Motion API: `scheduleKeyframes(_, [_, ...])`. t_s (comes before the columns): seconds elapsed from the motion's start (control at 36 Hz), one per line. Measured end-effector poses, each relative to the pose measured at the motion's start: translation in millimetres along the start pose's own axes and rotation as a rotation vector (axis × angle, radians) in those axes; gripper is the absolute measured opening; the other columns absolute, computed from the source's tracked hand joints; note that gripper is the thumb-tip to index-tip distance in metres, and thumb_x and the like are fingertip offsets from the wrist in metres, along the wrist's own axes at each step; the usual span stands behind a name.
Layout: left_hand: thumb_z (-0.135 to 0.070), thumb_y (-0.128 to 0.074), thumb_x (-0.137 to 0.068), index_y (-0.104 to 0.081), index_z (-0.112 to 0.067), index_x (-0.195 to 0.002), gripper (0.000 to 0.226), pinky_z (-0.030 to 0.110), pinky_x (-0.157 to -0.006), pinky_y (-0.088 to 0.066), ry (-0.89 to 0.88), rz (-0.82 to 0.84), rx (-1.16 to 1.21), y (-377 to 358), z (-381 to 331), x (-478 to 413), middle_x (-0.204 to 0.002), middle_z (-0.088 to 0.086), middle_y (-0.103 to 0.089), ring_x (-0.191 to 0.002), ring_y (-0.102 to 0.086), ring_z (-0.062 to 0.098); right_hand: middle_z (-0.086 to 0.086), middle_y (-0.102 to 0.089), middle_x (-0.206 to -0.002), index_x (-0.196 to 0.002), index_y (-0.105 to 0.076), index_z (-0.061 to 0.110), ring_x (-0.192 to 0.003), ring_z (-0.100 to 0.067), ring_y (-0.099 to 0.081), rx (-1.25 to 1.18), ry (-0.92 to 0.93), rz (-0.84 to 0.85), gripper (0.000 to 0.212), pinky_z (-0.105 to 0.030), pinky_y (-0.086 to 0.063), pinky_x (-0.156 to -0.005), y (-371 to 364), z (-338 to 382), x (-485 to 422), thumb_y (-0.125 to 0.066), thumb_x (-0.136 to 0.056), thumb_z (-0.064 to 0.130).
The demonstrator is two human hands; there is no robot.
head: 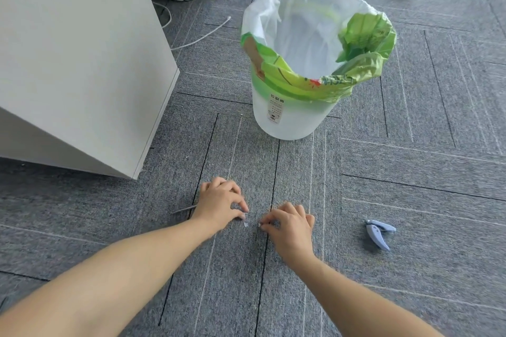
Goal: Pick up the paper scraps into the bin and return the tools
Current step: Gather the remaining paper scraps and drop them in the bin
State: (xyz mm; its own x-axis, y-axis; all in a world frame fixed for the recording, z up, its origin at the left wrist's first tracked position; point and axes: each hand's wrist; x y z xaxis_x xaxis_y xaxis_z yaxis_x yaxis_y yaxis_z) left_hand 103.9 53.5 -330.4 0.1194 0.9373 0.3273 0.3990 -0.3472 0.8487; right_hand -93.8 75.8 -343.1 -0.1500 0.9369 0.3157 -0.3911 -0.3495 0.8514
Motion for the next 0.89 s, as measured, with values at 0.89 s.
scheduleKeyframes(0.89, [-0.048,-0.061,-0.086,-0.066,-0.037,-0.086,0.011,0.032,-0.098,-0.016,-0.115,-0.07,-0.033,-17,9,24,-0.103,-0.021,-0.041,-0.114,-0.032,0.009,0.012,-0.047,-0.111,-0.107,-0.06,0.034,-0.109,-0.014,-0.037,0.149,0.153,0.021,0.017,-0.034,-0.025,-0.095,-8,11,2,-0.049,-0.096,0.041])
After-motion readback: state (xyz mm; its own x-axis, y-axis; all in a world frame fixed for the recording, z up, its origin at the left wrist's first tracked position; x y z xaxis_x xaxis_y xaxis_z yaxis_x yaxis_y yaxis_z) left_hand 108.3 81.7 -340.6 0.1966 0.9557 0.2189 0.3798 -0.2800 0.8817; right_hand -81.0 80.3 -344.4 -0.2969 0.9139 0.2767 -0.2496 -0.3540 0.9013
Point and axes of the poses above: each hand's wrist, its own x-axis away from the middle knuckle, its own y-axis out of the back of the hand, z = x × y
